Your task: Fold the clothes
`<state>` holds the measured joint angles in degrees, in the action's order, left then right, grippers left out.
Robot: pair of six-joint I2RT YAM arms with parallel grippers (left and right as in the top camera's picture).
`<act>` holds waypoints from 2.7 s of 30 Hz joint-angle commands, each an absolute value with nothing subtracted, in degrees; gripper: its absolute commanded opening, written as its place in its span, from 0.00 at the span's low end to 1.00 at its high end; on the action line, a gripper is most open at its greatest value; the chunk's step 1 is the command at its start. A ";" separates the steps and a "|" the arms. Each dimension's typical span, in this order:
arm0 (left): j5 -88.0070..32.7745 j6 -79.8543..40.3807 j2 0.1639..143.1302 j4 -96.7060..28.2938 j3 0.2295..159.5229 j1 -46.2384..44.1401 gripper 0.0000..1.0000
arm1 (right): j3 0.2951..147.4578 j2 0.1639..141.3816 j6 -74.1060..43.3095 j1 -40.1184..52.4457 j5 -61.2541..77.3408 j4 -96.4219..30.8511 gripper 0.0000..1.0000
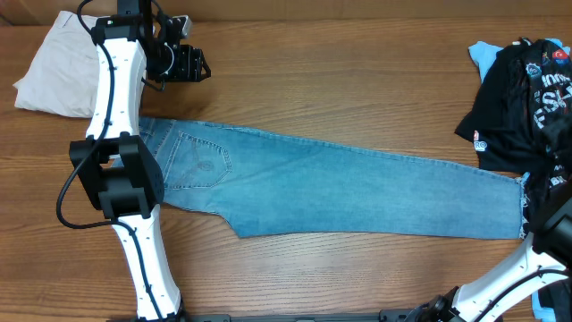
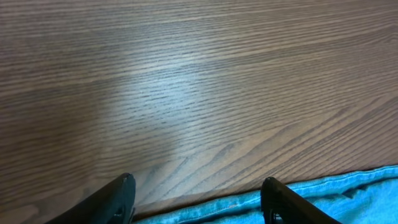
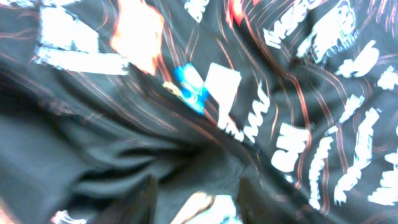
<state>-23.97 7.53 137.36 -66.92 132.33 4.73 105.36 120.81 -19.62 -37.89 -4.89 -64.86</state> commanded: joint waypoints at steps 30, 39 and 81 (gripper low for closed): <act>-10.09 18.37 136.73 -96.84 133.10 20.36 0.85 | 128.31 120.81 -18.81 -21.67 19.18 -77.87 1.00; -7.77 19.77 143.31 -95.15 133.10 20.25 0.84 | 128.31 120.81 -18.81 -20.21 18.87 -77.76 1.00; -9.17 -7.90 152.55 -82.67 133.14 36.34 0.04 | 128.20 120.90 -18.39 -19.97 18.87 -78.63 1.00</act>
<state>-17.21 -2.83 149.58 -86.06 133.51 33.17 127.35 120.88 -19.38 -20.16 19.07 -78.46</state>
